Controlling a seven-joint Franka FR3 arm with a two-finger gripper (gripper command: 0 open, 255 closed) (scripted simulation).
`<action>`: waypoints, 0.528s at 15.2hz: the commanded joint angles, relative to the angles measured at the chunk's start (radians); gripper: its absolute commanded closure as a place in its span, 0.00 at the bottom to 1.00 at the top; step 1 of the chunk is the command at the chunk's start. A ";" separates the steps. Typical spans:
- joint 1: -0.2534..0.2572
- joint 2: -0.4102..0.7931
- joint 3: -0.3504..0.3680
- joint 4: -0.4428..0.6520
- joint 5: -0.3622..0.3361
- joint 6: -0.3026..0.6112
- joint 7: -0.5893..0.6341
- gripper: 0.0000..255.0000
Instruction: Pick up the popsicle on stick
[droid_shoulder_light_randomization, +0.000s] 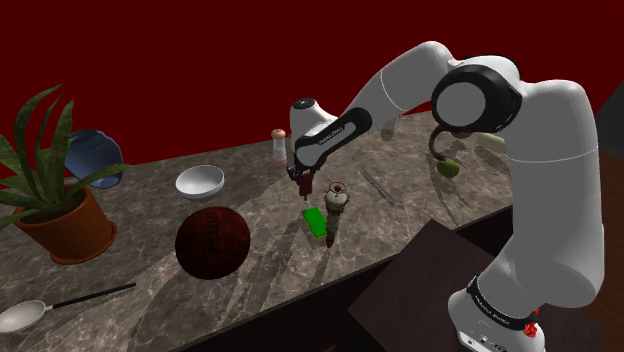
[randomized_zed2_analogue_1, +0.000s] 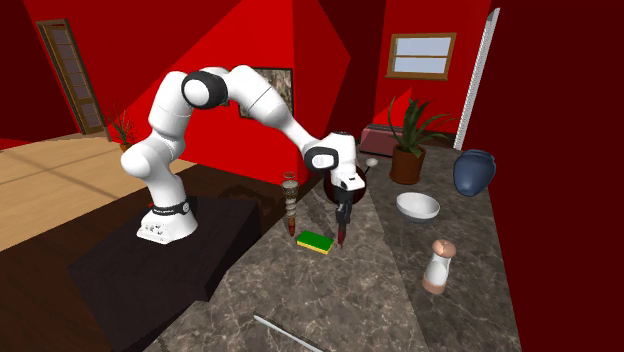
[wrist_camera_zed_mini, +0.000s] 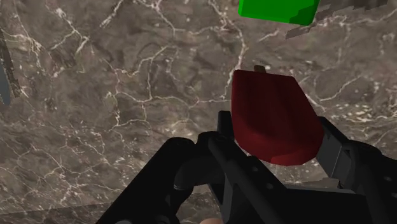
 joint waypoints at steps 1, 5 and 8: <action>-0.002 -0.020 0.002 -0.001 0.004 -0.018 -0.006 1.00; -0.004 -0.055 0.007 0.002 0.011 -0.056 -0.015 1.00; -0.006 -0.080 0.010 0.006 0.016 -0.086 -0.022 1.00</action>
